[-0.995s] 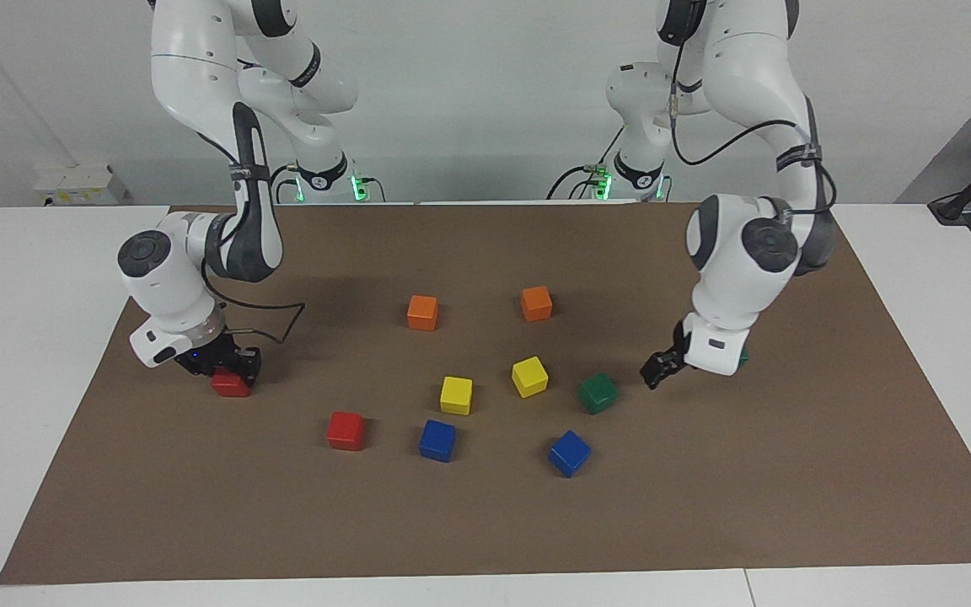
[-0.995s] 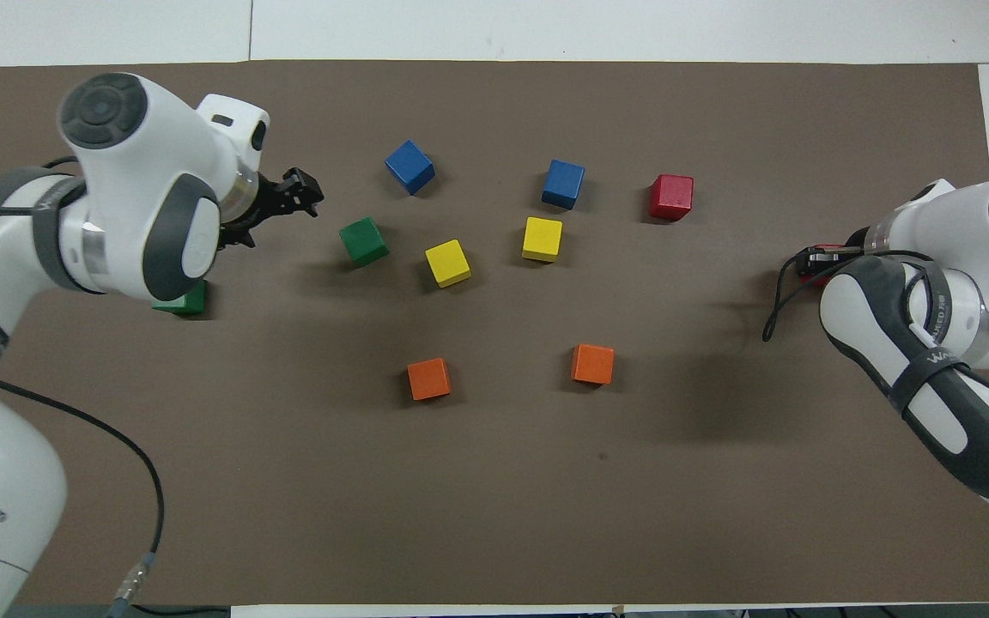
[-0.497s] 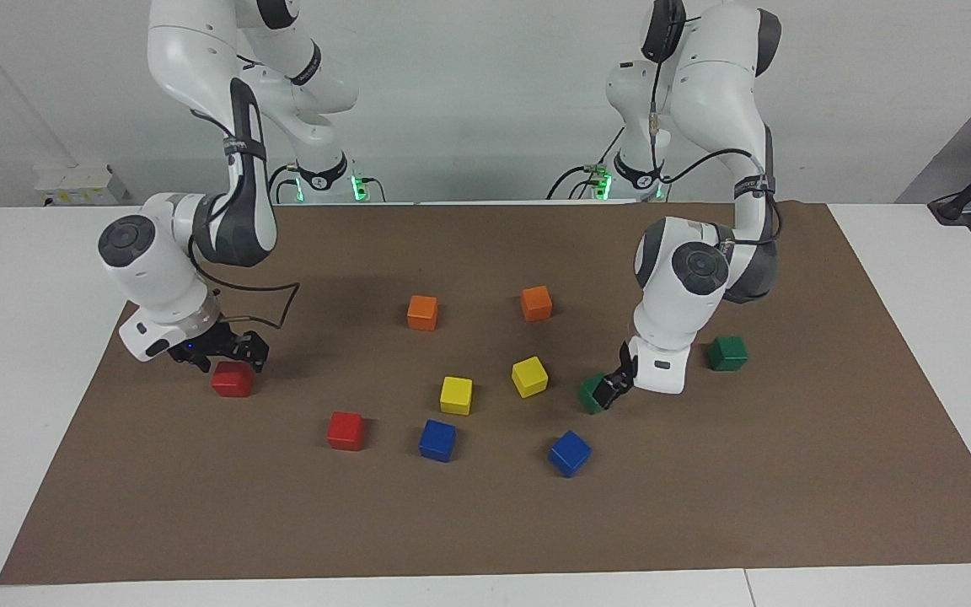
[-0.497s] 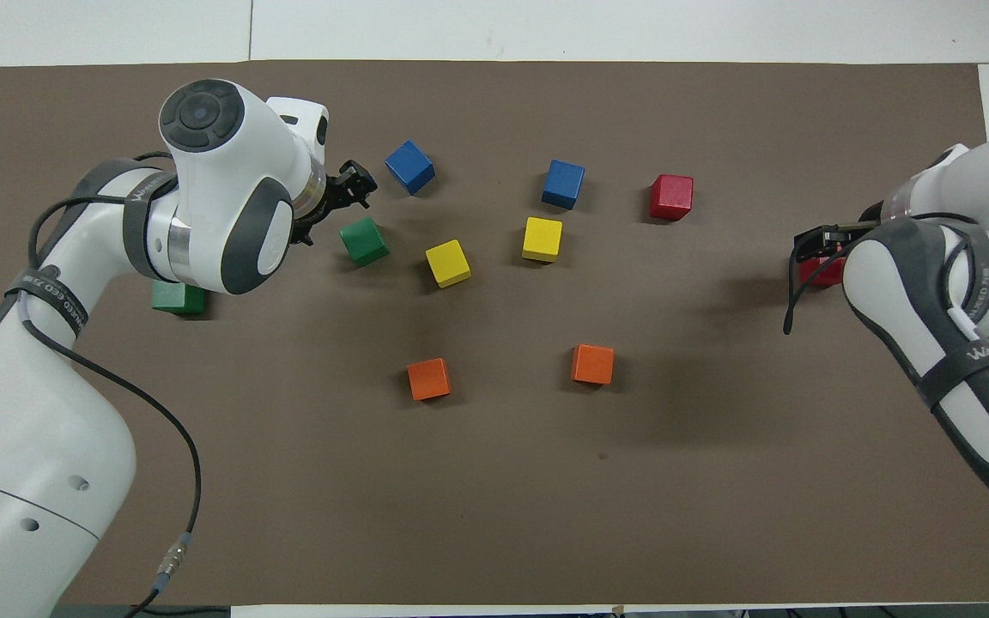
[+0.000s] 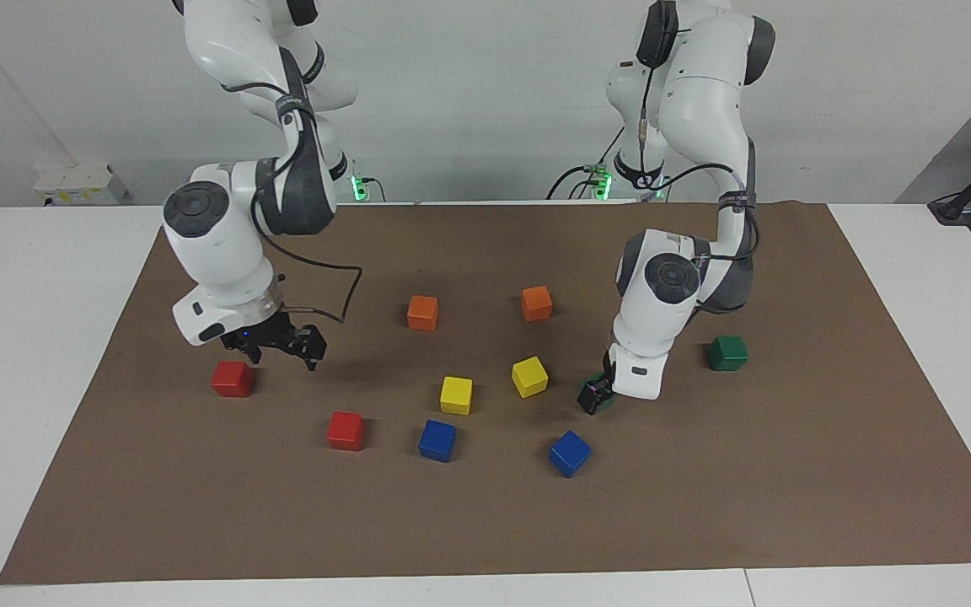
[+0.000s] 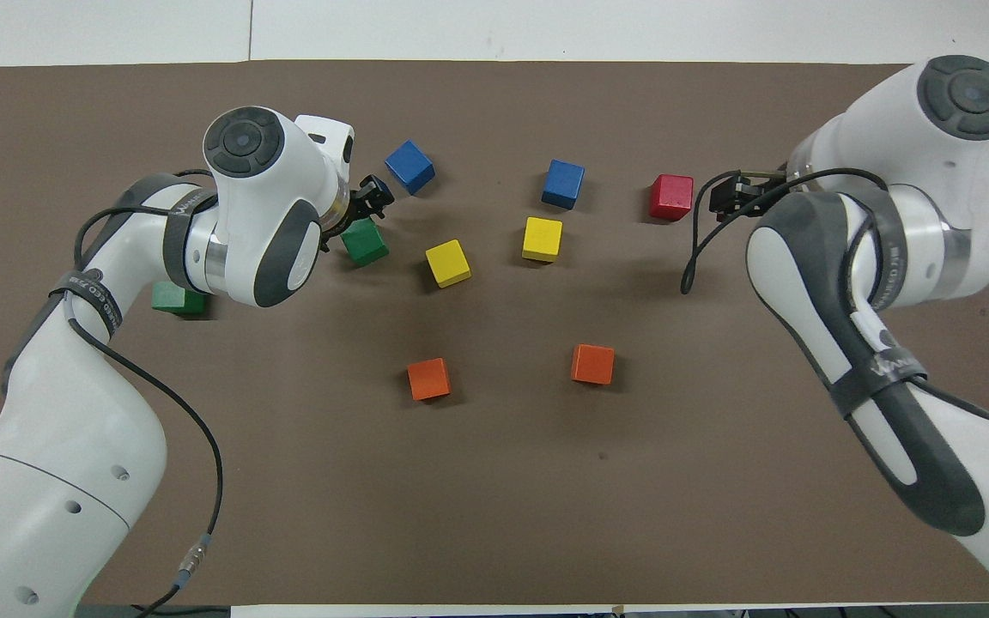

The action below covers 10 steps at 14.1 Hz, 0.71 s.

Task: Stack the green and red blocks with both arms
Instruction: 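Reach the left gripper to the second green while the right gripper reaches red, then carry the green cube toward the first green while the right gripper carries the red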

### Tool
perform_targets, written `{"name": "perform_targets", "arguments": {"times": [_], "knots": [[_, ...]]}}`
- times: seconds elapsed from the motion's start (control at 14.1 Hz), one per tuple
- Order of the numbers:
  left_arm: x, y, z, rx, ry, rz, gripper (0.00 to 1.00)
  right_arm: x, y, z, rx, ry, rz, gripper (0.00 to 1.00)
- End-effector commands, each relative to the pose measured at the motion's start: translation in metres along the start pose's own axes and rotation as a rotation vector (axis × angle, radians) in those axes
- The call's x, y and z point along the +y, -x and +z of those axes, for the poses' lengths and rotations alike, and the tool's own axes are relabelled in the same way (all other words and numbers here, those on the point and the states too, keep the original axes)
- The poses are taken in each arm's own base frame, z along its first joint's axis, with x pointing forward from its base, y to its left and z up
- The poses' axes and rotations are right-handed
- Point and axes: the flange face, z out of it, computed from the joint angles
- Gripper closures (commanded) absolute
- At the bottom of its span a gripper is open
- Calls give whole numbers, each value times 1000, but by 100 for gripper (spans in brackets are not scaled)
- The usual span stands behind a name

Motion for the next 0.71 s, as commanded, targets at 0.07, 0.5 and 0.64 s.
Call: {"name": "perform_targets", "arguments": {"times": [0.07,0.5,0.64], "knots": [[9,14,14,27,1,-42,7,-33,-39,40,0,23,51,0],[1,2,-14,-18,-150,-75,100,-70,-56,70,51,22,29,0],[-31,-13,-64,-55,-180,9,100,-73,-60,79,107,-3,27,0]]}}
